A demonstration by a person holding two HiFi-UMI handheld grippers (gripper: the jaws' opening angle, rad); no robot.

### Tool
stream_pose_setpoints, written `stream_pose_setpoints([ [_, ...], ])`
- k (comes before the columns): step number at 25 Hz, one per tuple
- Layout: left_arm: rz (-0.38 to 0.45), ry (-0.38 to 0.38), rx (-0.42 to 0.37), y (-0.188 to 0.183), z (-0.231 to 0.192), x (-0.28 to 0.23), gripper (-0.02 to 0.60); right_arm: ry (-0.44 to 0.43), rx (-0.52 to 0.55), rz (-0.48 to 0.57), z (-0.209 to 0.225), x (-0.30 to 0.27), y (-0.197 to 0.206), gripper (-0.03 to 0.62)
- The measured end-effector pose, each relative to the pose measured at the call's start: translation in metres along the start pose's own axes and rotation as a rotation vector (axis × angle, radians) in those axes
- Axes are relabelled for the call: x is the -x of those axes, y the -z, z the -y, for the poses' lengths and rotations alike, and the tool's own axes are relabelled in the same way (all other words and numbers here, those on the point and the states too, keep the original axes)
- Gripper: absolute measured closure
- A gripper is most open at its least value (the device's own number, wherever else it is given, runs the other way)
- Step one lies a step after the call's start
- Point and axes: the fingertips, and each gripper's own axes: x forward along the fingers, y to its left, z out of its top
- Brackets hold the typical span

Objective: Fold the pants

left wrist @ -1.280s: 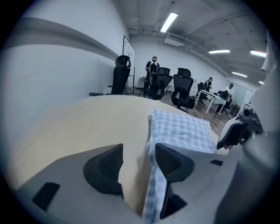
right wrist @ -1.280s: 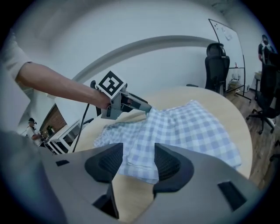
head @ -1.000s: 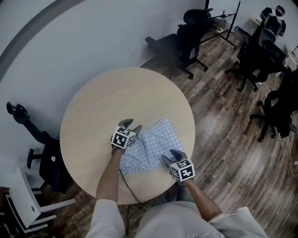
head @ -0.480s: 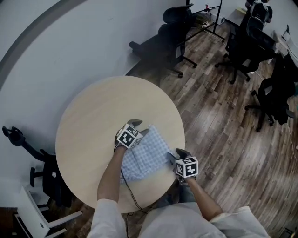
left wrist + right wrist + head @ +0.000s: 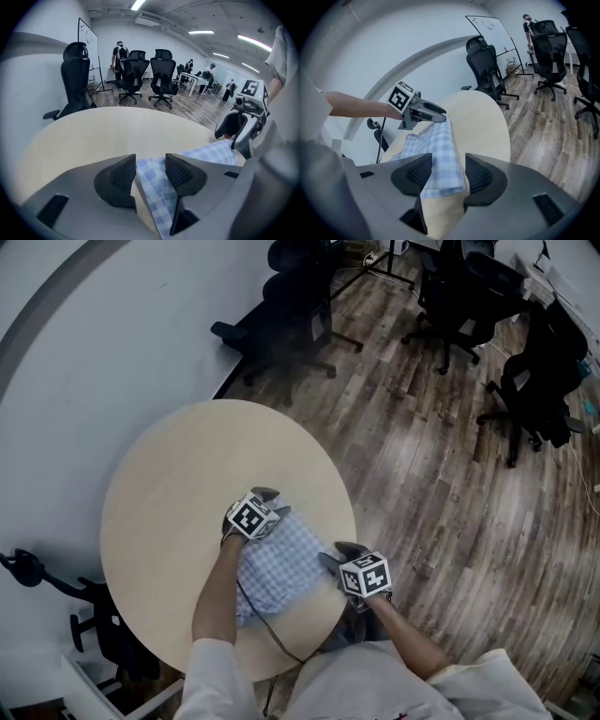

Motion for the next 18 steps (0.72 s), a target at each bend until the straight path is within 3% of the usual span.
stream_pose_setpoints([
  [1, -0.005, 0.011, 0.002, 0.002, 0.002, -0.002, 0.373, -0.002, 0.003, -0.010, -0.001, -0.002, 0.004, 0.362],
  [3, -0.021, 0.025, -0.022, 0.004, 0.008, -0.008, 0.480, 0.004, 0.017, -0.024, -0.004, -0.005, 0.010, 0.384],
  [5, -0.039, 0.022, -0.066, 0.005, 0.014, -0.016, 0.532, 0.016, 0.040, -0.041, -0.004, -0.007, 0.015, 0.463],
  [8, -0.045, 0.009, -0.060, 0.006, 0.013, -0.018, 0.540, 0.032, 0.079, -0.067, -0.005, -0.012, 0.015, 0.534],
  [13, -0.025, -0.021, -0.048, -0.003, 0.005, -0.019, 0.543, 0.064, 0.092, -0.075, 0.007, -0.011, 0.008, 0.543],
  [18, 0.022, -0.026, -0.052, -0.041, -0.004, -0.032, 0.543, 0.131, 0.094, -0.044, 0.046, 0.000, -0.019, 0.543],
])
